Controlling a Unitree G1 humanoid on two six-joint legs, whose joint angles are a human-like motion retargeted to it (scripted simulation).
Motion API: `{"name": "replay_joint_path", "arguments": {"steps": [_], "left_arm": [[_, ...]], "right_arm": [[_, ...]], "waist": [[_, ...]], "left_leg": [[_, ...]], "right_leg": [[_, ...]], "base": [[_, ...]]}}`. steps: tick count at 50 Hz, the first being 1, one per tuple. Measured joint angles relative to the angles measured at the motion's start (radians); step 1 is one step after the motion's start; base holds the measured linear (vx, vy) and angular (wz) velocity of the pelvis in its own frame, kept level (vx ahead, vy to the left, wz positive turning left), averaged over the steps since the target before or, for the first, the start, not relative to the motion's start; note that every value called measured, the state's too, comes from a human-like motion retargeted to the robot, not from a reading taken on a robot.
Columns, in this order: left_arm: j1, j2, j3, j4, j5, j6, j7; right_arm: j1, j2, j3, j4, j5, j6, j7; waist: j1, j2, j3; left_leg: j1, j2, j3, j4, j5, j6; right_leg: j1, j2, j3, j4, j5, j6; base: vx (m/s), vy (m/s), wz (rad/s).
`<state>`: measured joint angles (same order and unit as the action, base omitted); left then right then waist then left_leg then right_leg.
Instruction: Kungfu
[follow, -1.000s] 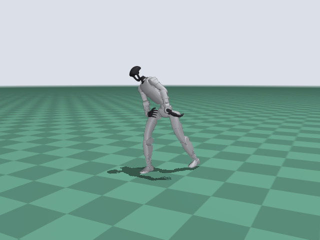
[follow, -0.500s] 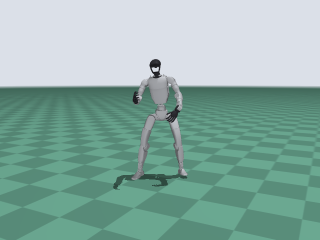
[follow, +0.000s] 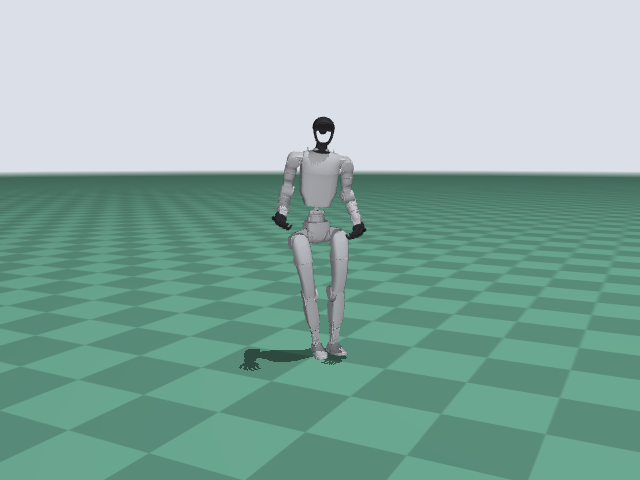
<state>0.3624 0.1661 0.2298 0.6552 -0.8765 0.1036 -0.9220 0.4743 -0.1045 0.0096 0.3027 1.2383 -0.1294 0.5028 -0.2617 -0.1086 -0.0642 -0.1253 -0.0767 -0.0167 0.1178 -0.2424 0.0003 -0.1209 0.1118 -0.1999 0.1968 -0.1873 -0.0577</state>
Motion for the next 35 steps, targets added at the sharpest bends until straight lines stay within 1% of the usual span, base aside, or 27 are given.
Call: {"name": "replay_joint_path", "arguments": {"steps": [1,2,3,5,7,9,11,13,15,17,20,22,23,25,27,28,30,32,33,35], "left_arm": [[0.019,-0.025,0.006,0.003,-0.005,0.005,0.002],[0.036,-0.052,0.013,0.012,-0.005,0.008,0.006],[0.047,-0.082,0.02,0.03,0.006,0.007,0.011],[0.056,-0.11,0.012,0.071,0.039,0.005,0.027],[0.047,-0.101,-0.018,0.102,0.064,0.0,0.064],[0.03,-0.062,-0.054,0.11,0.049,-0.008,0.114],[0.011,0.009,-0.099,0.116,0.033,-0.015,0.151],[-0.015,0.101,-0.155,0.148,0.074,-0.032,0.153],[-0.069,0.189,-0.221,0.226,0.203,-0.052,0.124],[-0.147,0.26,-0.288,0.316,0.385,-0.078,0.105],[-0.273,0.311,-0.388,0.444,0.652,-0.167,0.158],[-0.34,0.316,-0.447,0.512,0.832,-0.221,0.274],[-0.362,0.306,-0.457,0.543,0.933,-0.241,0.347],[-0.376,0.263,-0.452,0.59,1.145,-0.239,0.526],[-0.359,0.197,-0.42,0.613,1.286,-0.227,0.688],[-0.351,0.158,-0.404,0.626,1.327,-0.224,0.755],[-0.331,0.086,-0.388,0.648,1.346,-0.224,0.85],[-0.311,0.029,-0.407,0.674,1.287,-0.231,0.908],[-0.298,0.002,-0.415,0.692,1.24,-0.215,0.957],[-0.277,-0.069,-0.364,0.741,1.127,-0.17,1.102]], "right_arm": [[0.016,0.01,0.008,0.004,-0.003,0.004,0.004],[0.032,0.022,0.015,0.009,-0.007,0.007,0.007],[0.046,0.036,0.021,0.02,-0.016,0.007,0.009],[0.063,0.055,0.033,0.05,-0.027,0.006,0.007],[0.048,0.045,0.045,0.093,-0.021,0.013,0.003],[0.003,-0.001,0.059,0.145,-0.041,0.028,0.008],[-0.061,-0.075,0.077,0.218,-0.105,0.043,0.025],[-0.129,-0.156,0.101,0.316,-0.216,0.048,0.055],[-0.211,-0.218,0.13,0.456,-0.384,0.025,0.077],[-0.296,-0.25,0.152,0.617,-0.591,-0.025,0.035],[-0.427,-0.283,0.186,0.868,-0.905,-0.109,-0.042],[-0.492,-0.295,0.208,1.017,-1.115,-0.098,-0.096],[-0.512,-0.287,0.205,1.079,-1.232,-0.062,-0.128],[-0.537,-0.252,0.181,1.183,-1.435,0.041,-0.195],[-0.539,-0.221,0.145,1.227,-1.516,0.108,-0.225],[-0.539,-0.208,0.131,1.233,-1.529,0.12,-0.219],[-0.533,-0.191,0.116,1.226,-1.514,0.107,-0.167],[-0.518,-0.167,0.098,1.2,-1.472,0.087,-0.116],[-0.51,-0.152,0.091,1.186,-1.446,0.078,-0.101],[-0.491,-0.123,0.085,1.158,-1.387,0.053,-0.08]], "waist": [[0.016,-0.003,-0.002],[0.034,-0.007,-0.004],[0.055,-0.012,-0.006],[0.084,-0.012,-0.01],[0.093,-0.001,-0.009],[0.082,0.015,-0.004],[0.048,0.037,0.004],[0.028,0.052,0.002],[0.041,0.065,0.0],[0.07,0.079,0.023],[0.117,0.098,0.071],[0.14,0.109,0.096],[0.144,0.114,0.104],[0.14,0.125,0.113],[0.129,0.138,0.128],[0.122,0.143,0.139],[0.105,0.151,0.161],[0.076,0.149,0.176],[0.059,0.14,0.179],[0.01,0.14,0.176]], "left_leg": [[0.005,-0.009,0.019,-0.006,0.003,0.004],[0.011,-0.02,0.039,-0.011,0.007,0.008],[0.015,-0.031,0.063,-0.012,0.01,0.014],[0.019,-0.037,0.083,-0.01,0.024,0.014],[0.016,-0.032,0.081,-0.001,0.037,0.012],[0.016,-0.037,0.083,-0.002,0.042,0.019],[0.018,-0.04,0.075,-0.001,0.043,0.018],[0.01,-0.031,0.083,0.007,0.048,0.002],[-0.003,-0.022,0.105,0.022,0.052,-0.016],[-0.003,-0.015,0.124,0.032,0.063,-0.033],[-0.017,-0.001,0.148,0.06,0.092,-0.071],[-0.04,0.002,0.149,0.086,0.12,-0.103],[-0.053,-0.001,0.141,0.098,0.135,-0.119],[-0.081,-0.01,0.103,0.12,0.157,-0.16],[-0.095,-0.025,0.044,0.13,0.159,-0.201],[-0.1,-0.033,0.012,0.136,0.15,-0.22],[-0.101,-0.044,-0.034,0.148,0.112,-0.252],[-0.099,-0.025,-0.003,0.18,0.07,-0.242],[-0.115,-0.019,0.011,0.222,0.049,-0.226],[-0.108,0.012,0.039,0.278,0.012,-0.201]], "right_leg": [[0.022,0.009,-0.022,-0.029,-0.012,-0.049],[0.046,0.008,-0.038,-0.053,-0.022,-0.08],[0.074,-0.013,-0.043,-0.069,-0.027,-0.076],[0.109,-0.002,-0.014,-0.096,-0.031,-0.071],[0.128,-0.026,-0.036,-0.127,-0.001,-0.046],[0.145,-0.021,-0.081,-0.155,0.012,-0.052],[0.154,-0.017,-0.09,-0.172,0.023,-0.054],[0.156,-0.026,-0.093,-0.177,0.033,-0.045],[0.151,-0.034,-0.099,-0.176,0.046,-0.038],[0.149,-0.032,-0.089,-0.173,0.058,-0.041],[0.152,-0.03,-0.074,-0.177,0.076,-0.051],[0.152,-0.034,-0.078,-0.181,0.086,-0.058],[0.149,-0.036,-0.087,-0.183,0.088,-0.059],[0.14,-0.042,-0.116,-0.185,0.089,-0.06],[0.135,-0.043,-0.14,-0.185,0.087,-0.063],[0.134,-0.043,-0.149,-0.185,0.086,-0.064],[0.134,-0.046,-0.167,-0.185,0.085,-0.066],[0.134,-0.059,-0.183,-0.184,0.086,-0.069],[0.136,-0.072,-0.191,-0.183,0.087,-0.069],[0.133,-0.082,-0.23,-0.184,0.089,-0.068]], "base": [[0.12,0.21,-0.63],[0.12,0.2,-1.03],[0.11,0.17,-0.93],[0.07,0.1,-0.54],[-0.09,0.09,-0.13],[-0.18,0.18,0.01],[-0.09,0.19,0.19],[-0.04,0.15,-0.12],[-0.12,0.18,-0.41],[-0.25,0.21,-0.44],[-0.31,0.21,-0.34],[-0.24,0.17,0.06],[-0.23,0.13,0.47],[-0.22,0.08,0.83],[-0.25,0.07,1.0],[-0.29,0.07,0.89],[-0.29,0.06,0.78],[-0.22,0.04,0.71],[-0.17,0.05,0.77],[-0.17,0.07,0.8]]}}
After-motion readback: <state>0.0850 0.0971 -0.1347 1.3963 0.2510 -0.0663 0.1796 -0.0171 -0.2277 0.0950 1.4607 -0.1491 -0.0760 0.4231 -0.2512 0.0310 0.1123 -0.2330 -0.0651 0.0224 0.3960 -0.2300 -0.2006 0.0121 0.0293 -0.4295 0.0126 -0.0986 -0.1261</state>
